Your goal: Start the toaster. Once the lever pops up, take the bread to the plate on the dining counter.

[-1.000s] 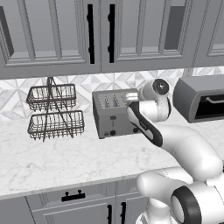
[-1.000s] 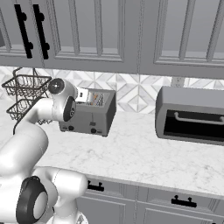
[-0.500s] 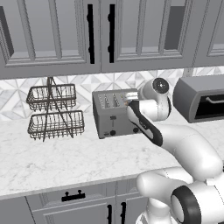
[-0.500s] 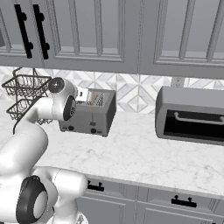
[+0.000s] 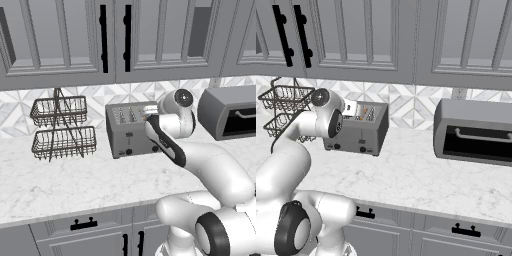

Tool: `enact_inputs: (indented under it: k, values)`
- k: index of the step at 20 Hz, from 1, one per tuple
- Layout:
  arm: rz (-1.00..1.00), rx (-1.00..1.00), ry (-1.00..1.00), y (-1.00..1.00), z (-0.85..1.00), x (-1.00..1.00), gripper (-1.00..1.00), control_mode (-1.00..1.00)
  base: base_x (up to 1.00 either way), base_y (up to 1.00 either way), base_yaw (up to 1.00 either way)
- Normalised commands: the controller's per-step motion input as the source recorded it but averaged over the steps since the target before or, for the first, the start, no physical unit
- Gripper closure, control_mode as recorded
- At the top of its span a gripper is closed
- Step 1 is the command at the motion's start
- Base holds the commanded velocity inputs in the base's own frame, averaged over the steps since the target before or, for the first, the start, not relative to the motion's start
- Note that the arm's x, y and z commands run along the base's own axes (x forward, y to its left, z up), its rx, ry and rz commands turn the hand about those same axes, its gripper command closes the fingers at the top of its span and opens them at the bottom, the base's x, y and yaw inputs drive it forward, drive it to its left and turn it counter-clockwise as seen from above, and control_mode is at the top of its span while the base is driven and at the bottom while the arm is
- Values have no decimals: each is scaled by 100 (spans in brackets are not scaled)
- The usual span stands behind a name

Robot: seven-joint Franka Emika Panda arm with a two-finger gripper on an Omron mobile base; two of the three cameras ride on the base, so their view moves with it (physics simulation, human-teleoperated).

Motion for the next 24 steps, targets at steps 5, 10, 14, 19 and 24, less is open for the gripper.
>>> enact_inputs:
  k: [5, 10, 14, 19, 24]
  values:
    - [0, 0, 0, 0, 0, 0, -100, -100, 0, 0, 0]
    - [0, 0, 0, 0, 0, 0, -100, -100, 0, 0, 0]
    - [0, 0, 0, 0, 0, 0, -100, -100, 0, 0, 0]
    - [0, 0, 0, 0, 0, 0, -100, -100, 0, 0, 0]
    - [0, 0, 0, 0, 0, 0, -100, -100, 0, 0, 0]
